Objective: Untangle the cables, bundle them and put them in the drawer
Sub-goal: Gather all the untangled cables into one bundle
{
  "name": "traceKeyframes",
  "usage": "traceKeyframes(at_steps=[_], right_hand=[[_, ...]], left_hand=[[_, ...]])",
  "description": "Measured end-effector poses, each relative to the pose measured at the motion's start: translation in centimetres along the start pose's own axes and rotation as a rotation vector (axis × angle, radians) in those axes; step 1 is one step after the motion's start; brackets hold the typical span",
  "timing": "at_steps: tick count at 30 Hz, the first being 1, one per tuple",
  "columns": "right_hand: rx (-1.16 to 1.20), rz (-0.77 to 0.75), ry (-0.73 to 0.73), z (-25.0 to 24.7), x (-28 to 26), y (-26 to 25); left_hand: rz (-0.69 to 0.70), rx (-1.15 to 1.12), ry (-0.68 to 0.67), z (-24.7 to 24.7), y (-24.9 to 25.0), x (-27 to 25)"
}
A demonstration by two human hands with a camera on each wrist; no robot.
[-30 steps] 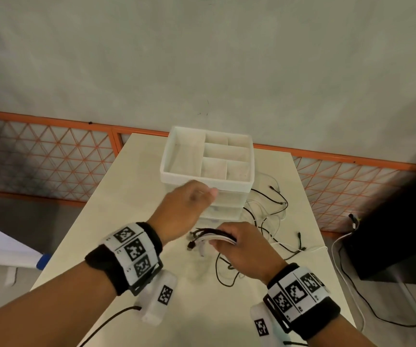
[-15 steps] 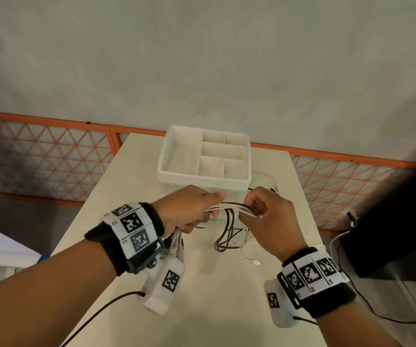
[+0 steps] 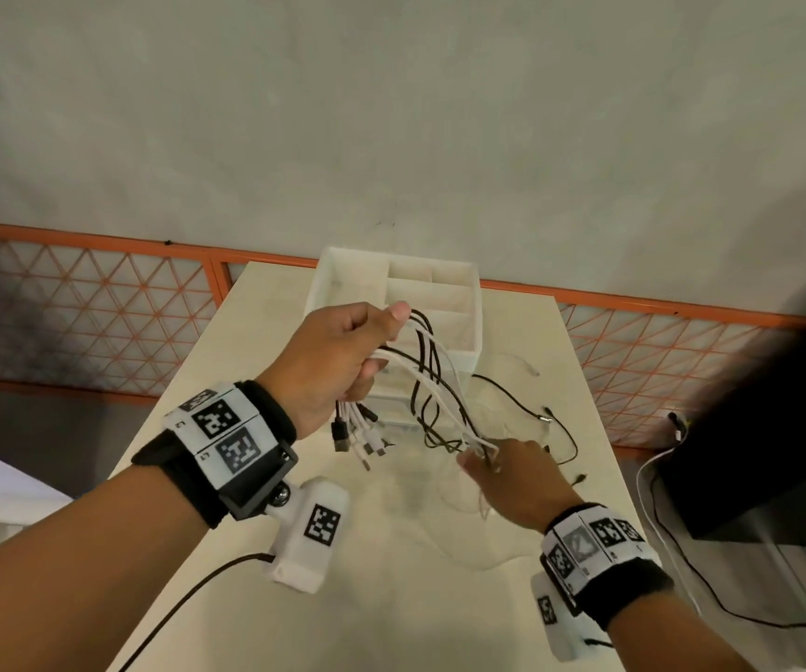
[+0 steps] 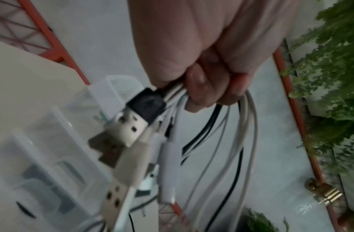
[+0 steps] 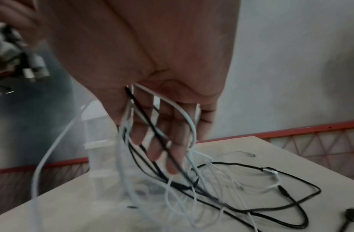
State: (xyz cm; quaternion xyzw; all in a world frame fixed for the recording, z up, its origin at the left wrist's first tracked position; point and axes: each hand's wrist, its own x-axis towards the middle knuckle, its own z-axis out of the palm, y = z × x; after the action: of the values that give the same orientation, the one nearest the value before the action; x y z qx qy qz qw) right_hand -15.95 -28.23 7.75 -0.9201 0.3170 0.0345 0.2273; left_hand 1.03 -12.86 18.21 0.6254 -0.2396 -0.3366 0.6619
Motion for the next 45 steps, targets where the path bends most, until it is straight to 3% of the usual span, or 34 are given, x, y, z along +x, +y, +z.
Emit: traceKeyframes(at_steps=[4,7,10,11,14,17,19,21,23,25,27,29,31,32,37,40,45], right_hand=[[0.222,0.042,0.334,-3.5,0.7,1.4],[0.446,-0.003,0.533,-6.5,0.2,0.8],[0.318,-0.075,0.671,-6.3,0.1,0.9],[0.261,-0.014,0.618,-5.4,0.2,1.4],[0.185,0.244,0.278,-1.3,0.6,4.2],[0.226,0.333,0.111,0.8,0.5,5.3],[0.319,0.318,0.177,0.4,0.8,4.8],[0.465,0.275,0.36,-0.5,0.8,3.8],[0.564,0.175,0.585,-1.2,0.0,2.4],[0.552,0.088,0.649,-0.4,-1.0,1.7],[0.305,0.038,0.447,1.9,-1.7,2.0],[-0.047,0.067,0.022,4.5,-2.2,2.9],[-0.067,0.132,-0.254,4.9,-2.2,3.4],[0.004,0.123,-0.274,4.3,-1.9,3.4],[0.339,-0.177,-0.133,-3.4,-1.0,-0.1],[0.527,-0.306,0.028,-7.4,-1.1,-4.2],[0.699,-0.368,0.394,-7.4,0.5,-8.2]], left_hand=[[-0.107,0.258,-0.066,-1.4,-0.8,-0.3],[-0.13,0.352,0.109,-2.2,-2.0,0.0],[-0.077,0.187,0.288,-2.6,-1.6,0.5],[-0.041,0.099,0.317,-2.6,-1.0,0.6],[0.075,-0.142,0.316,-2.8,1.4,0.9],[0.125,-0.141,0.248,-2.6,2.2,1.0],[0.101,-0.066,0.214,-2.2,1.9,1.0],[0.072,-0.007,0.215,-1.9,1.3,1.0],[0.064,0.027,0.252,-1.7,0.7,1.1],[0.083,-0.021,0.314,-1.8,0.6,1.3],[0.125,-0.14,0.335,-2.1,1.1,1.5],[0.169,-0.198,0.29,-2.4,1.9,1.4],[0.175,-0.188,0.219,-2.5,2.1,1.3],[0.163,-0.171,0.187,-2.5,2.1,1.2],[0.087,-0.043,0.087,-1.8,0.9,0.8],[0.064,0.033,0.042,-1.1,0.6,0.5],[0.068,0.092,-0.06,0.1,0.9,-0.2]])
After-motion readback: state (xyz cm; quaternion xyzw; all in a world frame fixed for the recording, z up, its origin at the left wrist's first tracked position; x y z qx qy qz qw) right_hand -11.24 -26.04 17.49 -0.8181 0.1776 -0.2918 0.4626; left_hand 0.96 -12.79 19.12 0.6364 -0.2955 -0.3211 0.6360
